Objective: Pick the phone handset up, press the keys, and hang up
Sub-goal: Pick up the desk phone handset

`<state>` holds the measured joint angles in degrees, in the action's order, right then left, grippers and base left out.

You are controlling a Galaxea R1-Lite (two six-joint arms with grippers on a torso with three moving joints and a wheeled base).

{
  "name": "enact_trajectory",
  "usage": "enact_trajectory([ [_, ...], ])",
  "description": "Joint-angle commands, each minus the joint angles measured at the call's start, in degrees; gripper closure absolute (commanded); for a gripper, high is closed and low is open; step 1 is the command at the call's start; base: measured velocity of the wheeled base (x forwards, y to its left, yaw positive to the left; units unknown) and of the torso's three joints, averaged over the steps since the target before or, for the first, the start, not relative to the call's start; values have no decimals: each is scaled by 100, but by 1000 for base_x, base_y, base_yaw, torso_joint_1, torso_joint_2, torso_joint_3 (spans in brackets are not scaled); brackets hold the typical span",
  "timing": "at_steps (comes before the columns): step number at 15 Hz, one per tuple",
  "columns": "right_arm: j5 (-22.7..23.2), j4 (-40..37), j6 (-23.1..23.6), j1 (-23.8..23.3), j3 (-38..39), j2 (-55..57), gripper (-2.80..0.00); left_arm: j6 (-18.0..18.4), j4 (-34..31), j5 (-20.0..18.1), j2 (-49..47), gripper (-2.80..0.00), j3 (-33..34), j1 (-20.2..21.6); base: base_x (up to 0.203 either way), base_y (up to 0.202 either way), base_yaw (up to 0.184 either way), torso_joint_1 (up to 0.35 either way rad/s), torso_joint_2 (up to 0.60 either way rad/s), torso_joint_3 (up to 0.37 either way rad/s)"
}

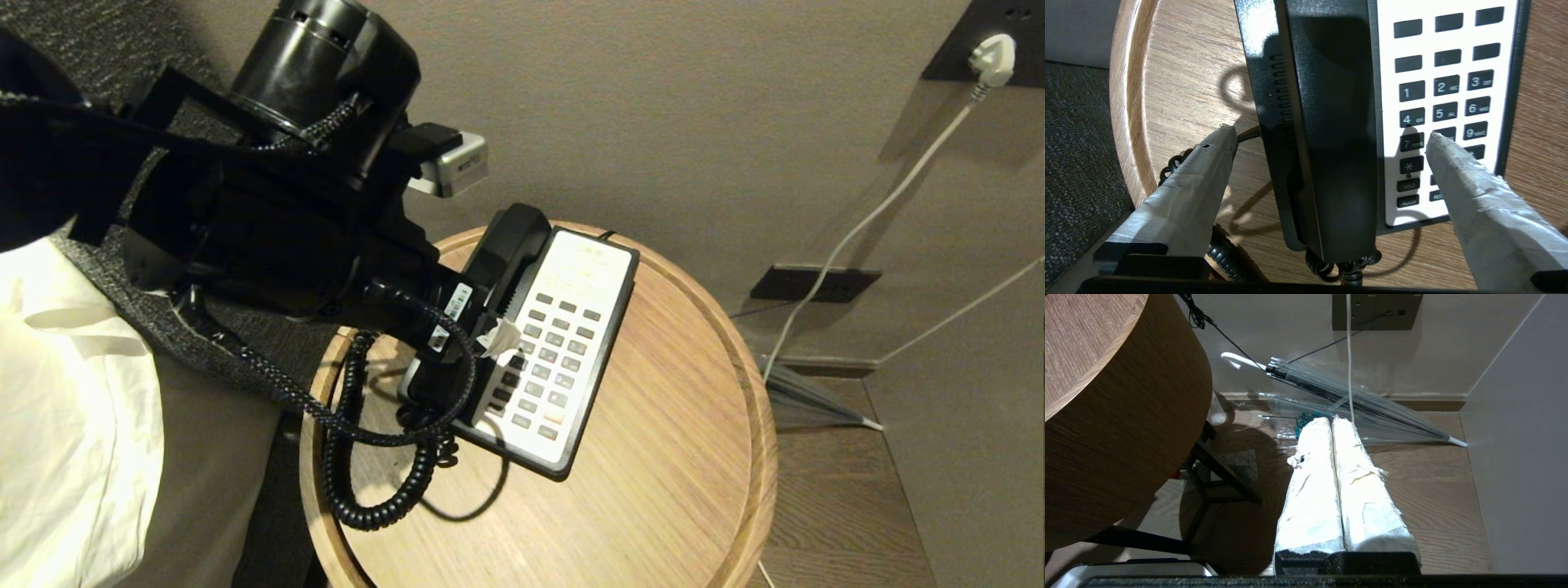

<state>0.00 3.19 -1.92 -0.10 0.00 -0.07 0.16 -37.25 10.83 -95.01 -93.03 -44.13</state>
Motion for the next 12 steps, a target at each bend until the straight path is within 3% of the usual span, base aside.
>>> enact_trajectory([
  [1, 0, 6, -1, 1, 123, -1, 0, 2, -15, 3, -32, -280, 24, 68, 0, 0, 0, 0, 0, 0],
  [2, 0, 6, -1, 1, 123, -1, 0, 2, -11, 7, -35, -280, 30, 98, 0, 0, 0, 0, 0, 0],
  [3, 0, 6, -1, 1, 123, -1, 0, -7, -14, 3, -44, -183, 51, 102, 0, 0, 0, 0, 0, 0],
  [4, 0, 6, -1, 1, 123, -1, 0, -7, 0, 7, -44, 0, 84, 124, 0, 0, 0, 0, 0, 0],
  [12, 0, 6, -1, 1, 123, -1, 0, -33, 69, 7, 21, 0, 173, 116, 0, 0, 0, 0, 0, 0],
])
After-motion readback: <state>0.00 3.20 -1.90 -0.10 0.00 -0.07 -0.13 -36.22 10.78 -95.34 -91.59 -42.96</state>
